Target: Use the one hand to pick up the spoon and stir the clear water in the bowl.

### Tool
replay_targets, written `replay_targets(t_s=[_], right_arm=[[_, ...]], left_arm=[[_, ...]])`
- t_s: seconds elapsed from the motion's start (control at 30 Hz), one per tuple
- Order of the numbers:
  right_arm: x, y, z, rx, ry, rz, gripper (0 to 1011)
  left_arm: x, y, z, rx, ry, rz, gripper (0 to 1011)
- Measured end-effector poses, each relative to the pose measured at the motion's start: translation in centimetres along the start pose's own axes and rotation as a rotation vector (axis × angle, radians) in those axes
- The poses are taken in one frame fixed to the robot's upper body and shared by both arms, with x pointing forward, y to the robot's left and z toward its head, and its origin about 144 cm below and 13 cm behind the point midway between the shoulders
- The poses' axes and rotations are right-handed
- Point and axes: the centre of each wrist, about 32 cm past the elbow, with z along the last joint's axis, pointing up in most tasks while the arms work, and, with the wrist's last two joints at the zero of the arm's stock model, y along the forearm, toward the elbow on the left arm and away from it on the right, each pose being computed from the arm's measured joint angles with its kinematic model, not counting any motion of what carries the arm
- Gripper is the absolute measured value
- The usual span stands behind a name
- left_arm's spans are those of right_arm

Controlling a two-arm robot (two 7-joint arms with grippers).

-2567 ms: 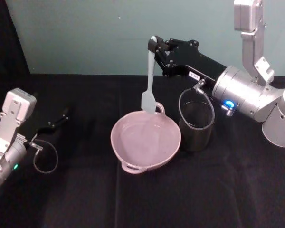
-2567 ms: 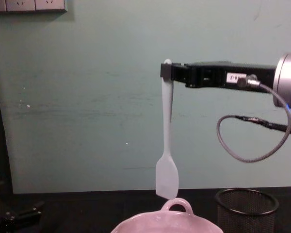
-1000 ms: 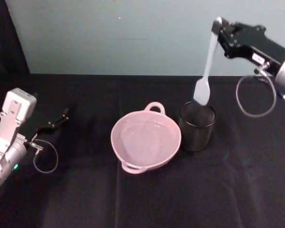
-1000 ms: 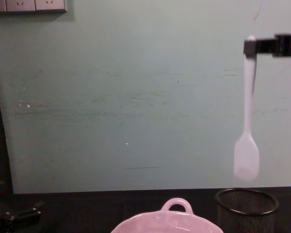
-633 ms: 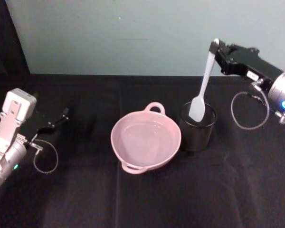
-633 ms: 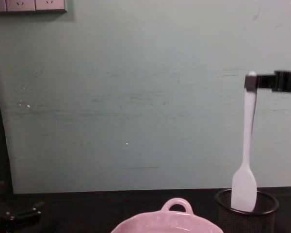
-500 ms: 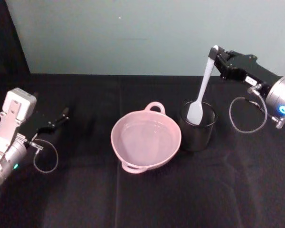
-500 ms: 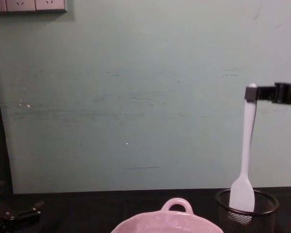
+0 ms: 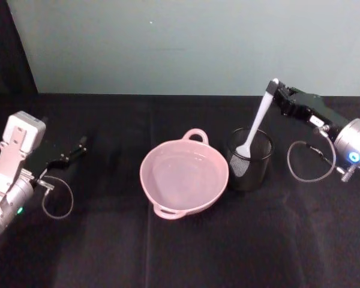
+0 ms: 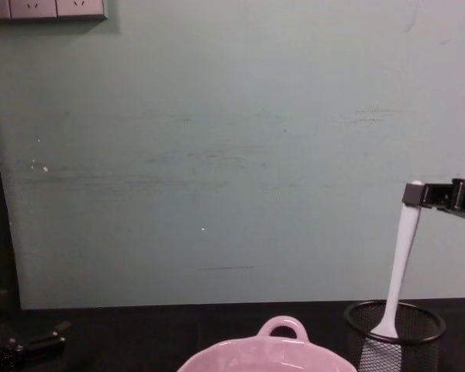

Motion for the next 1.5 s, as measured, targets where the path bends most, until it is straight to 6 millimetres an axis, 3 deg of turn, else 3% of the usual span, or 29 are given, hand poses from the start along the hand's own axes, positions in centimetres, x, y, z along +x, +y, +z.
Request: replay_targets(t_s=[0.93, 1.47, 1.5], right_arm=[[0.9, -1.2, -3.0, 0.027, 0.113, -0.059, 127], [1.7, -2.4, -3.9, -0.01, 0.104, -0.132, 596], [1.7, -2.4, -3.9, -0.011, 0.104, -0.133, 658]], left_arm=[[0.0, 0.0, 0.0, 0.0, 0.0, 0.0, 1011], [0.0, 0.0, 0.0, 0.0, 0.0, 0.0, 1011], [0.0, 0.0, 0.0, 0.0, 0.0, 0.0, 1011]])
